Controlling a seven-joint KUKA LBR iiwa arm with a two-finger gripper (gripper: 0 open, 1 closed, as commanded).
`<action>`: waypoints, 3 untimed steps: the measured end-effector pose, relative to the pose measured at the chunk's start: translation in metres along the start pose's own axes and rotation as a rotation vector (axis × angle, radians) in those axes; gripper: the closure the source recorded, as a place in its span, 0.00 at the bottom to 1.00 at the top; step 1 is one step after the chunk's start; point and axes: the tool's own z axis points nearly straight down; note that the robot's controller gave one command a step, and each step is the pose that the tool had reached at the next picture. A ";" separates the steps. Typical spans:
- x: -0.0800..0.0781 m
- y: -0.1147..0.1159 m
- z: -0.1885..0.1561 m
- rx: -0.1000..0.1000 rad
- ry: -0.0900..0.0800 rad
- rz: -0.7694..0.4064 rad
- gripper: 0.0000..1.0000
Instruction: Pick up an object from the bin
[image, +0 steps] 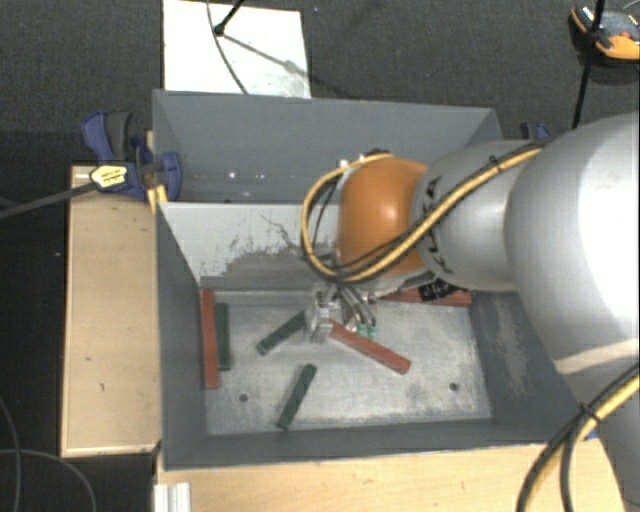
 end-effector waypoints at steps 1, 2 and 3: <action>0.018 0.000 -0.046 0.004 0.015 -0.005 1.00; 0.019 0.009 -0.114 0.002 0.006 -0.023 1.00; 0.003 0.029 -0.086 0.001 0.006 -0.038 0.00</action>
Offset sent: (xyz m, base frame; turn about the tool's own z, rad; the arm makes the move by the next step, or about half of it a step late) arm -0.0211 0.0107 0.1121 -0.0267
